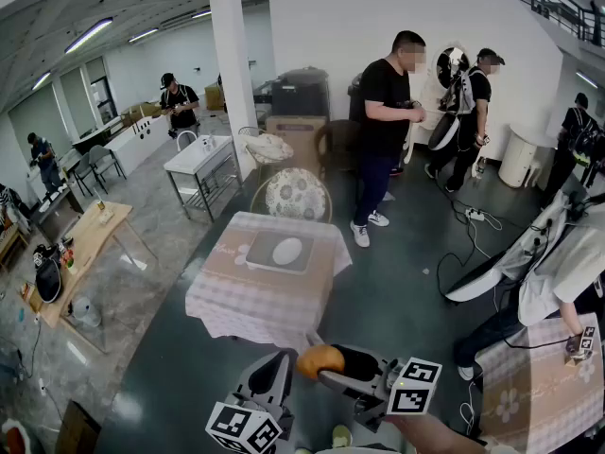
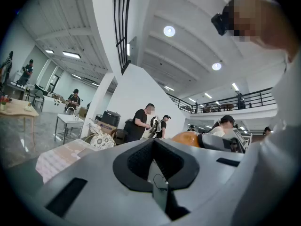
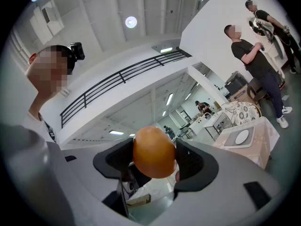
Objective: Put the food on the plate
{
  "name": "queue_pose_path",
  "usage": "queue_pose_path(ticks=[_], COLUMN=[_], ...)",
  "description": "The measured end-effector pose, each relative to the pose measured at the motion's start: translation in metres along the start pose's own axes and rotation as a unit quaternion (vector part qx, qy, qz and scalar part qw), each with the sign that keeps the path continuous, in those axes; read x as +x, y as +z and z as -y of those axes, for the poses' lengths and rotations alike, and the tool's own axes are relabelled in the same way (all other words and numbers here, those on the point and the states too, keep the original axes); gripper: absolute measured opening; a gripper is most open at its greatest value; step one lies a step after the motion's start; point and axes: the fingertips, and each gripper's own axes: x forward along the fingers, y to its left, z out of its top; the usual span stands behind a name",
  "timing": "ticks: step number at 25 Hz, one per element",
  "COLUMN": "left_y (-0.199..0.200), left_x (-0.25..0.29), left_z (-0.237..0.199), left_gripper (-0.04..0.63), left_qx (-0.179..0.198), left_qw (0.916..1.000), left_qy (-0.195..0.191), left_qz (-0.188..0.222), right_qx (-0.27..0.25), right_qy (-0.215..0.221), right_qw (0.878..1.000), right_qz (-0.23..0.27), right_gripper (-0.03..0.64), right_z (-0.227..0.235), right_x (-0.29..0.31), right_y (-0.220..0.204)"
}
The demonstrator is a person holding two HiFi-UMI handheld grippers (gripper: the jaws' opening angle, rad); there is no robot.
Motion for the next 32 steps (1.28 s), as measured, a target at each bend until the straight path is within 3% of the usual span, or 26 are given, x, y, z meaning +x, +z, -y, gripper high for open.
queue_pose_path(ticks=[20, 32], left_y=[-0.002, -0.014], left_x=[0.030, 0.066], left_z=[0.001, 0.010], left_gripper=[0.006, 0.006], left_qx=[0.023, 0.028], left_qw=[0.9997, 0.9995], left_qy=[0.008, 0.011], left_qz=[0.004, -0.004], right_qx=[0.005, 0.011], right_qy=[0.026, 0.013], right_qw=[1.000, 1.000], right_qz=[0.008, 0.019], right_gripper=[0.296, 0.295], right_z=[0.020, 0.051], right_x=[-0.002, -0.020], right_y=[0.023, 0.038])
